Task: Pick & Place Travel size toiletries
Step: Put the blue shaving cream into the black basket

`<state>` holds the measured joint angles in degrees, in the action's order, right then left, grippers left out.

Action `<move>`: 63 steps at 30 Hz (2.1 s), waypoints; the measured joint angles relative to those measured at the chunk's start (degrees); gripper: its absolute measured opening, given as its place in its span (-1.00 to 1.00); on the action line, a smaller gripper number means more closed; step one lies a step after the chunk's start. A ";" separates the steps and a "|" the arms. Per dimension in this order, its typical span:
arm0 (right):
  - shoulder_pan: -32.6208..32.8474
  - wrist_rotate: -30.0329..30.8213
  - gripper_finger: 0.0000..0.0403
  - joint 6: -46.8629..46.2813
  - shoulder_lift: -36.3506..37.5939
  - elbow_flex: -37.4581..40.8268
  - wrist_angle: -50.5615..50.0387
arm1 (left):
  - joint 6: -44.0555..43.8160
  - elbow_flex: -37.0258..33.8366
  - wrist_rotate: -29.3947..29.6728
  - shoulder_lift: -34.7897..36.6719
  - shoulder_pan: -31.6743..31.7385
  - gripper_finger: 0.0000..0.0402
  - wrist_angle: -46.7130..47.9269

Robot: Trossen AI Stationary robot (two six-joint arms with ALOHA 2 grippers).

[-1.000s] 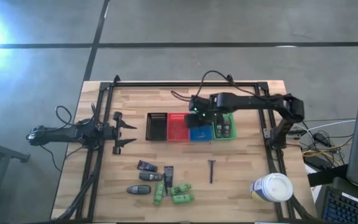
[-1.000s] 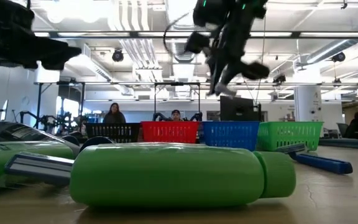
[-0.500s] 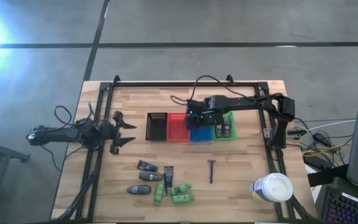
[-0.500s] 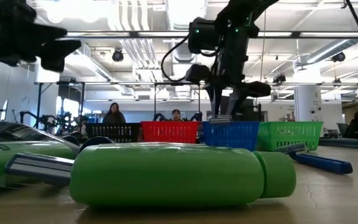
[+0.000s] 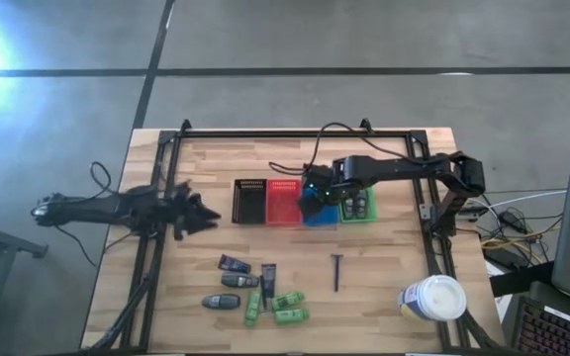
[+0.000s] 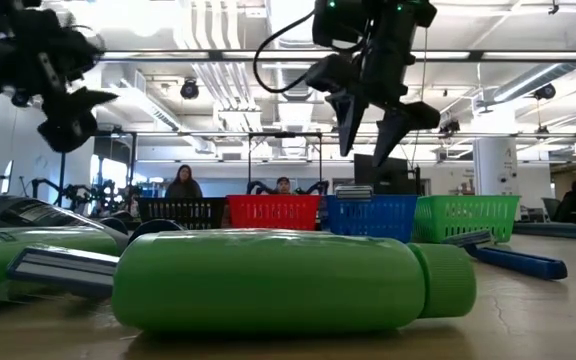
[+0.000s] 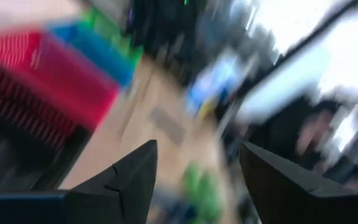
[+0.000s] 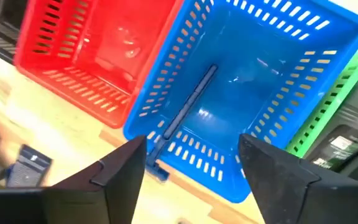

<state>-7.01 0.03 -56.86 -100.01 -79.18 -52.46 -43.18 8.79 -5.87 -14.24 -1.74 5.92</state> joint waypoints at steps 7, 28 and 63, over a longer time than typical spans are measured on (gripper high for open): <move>0.14 0.02 0.36 2.43 0.15 0.09 -1.98 | 25.65 15.72 1.70 -24.74 -1.65 0.15 23.18; 0.14 1.70 0.52 18.53 0.15 0.09 -3.31 | 38.20 30.75 8.36 -63.63 -16.50 0.15 16.68; -3.19 9.37 0.19 14.59 10.53 0.37 -4.77 | -12.46 31.17 29.77 -54.42 3.80 -0.82 11.39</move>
<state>-10.20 9.41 -42.27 -89.47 -78.81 -57.23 -55.64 39.96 23.90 -68.67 2.06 17.31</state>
